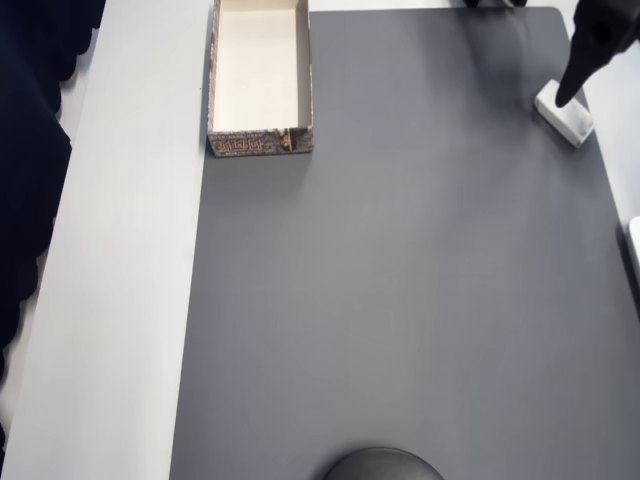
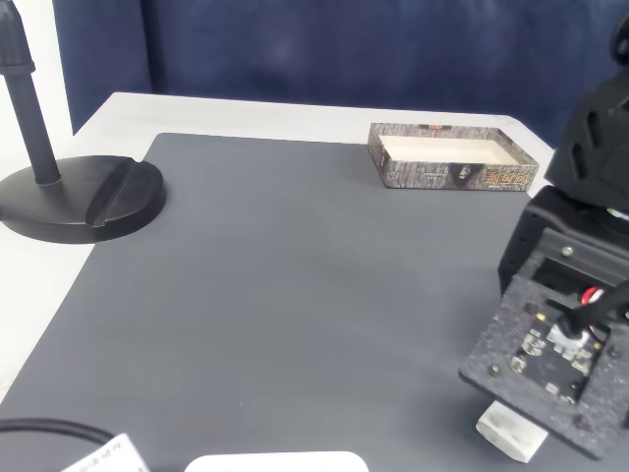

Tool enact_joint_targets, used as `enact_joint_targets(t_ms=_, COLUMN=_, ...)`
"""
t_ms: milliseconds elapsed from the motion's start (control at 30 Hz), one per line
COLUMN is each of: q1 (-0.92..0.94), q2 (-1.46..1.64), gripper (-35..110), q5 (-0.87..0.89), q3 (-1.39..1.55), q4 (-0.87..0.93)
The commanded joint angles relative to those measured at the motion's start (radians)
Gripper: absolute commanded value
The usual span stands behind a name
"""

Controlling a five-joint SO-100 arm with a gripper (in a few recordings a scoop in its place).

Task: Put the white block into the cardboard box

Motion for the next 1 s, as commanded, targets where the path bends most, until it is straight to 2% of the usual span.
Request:
enact_joint_targets(t_ms=0, q1=0.006, q2=-0.008, gripper=33, q5=0.014, q3=0.0, q4=-0.025)
enact_joint_targets(t_ms=967, q1=0.028, q2=-0.08, gripper=32, q5=0.015, q3=0.009, q4=-0.091)
